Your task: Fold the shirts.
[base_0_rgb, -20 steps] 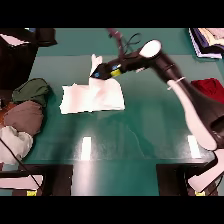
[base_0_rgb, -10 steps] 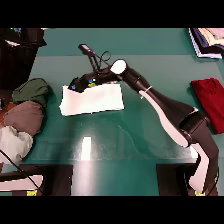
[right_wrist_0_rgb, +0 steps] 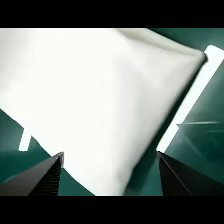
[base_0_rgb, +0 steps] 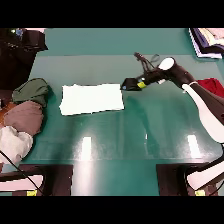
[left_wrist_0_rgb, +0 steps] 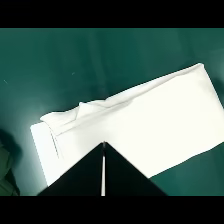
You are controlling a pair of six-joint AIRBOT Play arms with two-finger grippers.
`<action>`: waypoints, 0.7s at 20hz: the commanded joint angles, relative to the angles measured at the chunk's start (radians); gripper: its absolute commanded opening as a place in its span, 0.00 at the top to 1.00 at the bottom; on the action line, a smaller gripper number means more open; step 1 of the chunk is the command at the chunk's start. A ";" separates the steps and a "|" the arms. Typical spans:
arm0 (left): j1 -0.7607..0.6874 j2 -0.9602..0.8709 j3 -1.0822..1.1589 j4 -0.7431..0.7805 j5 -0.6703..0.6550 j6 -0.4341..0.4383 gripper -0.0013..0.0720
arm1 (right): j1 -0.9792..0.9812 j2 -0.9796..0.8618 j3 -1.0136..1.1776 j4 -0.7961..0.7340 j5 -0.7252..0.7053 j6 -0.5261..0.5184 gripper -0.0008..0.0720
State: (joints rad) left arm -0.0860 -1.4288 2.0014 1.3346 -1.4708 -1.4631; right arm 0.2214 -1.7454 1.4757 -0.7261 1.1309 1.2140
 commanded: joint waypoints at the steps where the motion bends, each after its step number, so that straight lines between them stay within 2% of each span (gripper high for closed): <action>1: 0.000 -0.002 -0.034 -0.010 0.017 0.005 0.95 | -0.106 -0.014 -0.130 0.138 0.014 0.016 0.07; 8: 0.000 -0.002 -0.039 -0.011 0.018 0.005 0.95 | 0.040 -0.213 0.039 0.277 0.018 0.019 0.08; 10: 0.000 -0.002 -0.039 -0.011 0.013 0.005 0.95 | 0.095 -0.266 0.093 0.299 0.013 0.037 0.11; 12: 0.000 -0.002 -0.039 -0.011 0.011 0.005 0.95 | 0.137 -0.298 0.122 0.316 0.000 0.038 0.23; 13: 0.000 -0.002 -0.039 -0.011 0.006 0.005 0.95 | 0.152 -0.297 0.126 0.312 -0.025 0.035 0.33; 14: 0.000 -0.002 -0.039 -0.010 0.002 0.005 0.95 | 0.161 -0.290 0.126 0.314 -0.054 0.025 0.56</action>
State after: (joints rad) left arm -0.0860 -1.4296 1.9625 1.3239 -1.4593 -1.4582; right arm 0.3367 -2.0117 1.5719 -0.4393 1.1286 1.2480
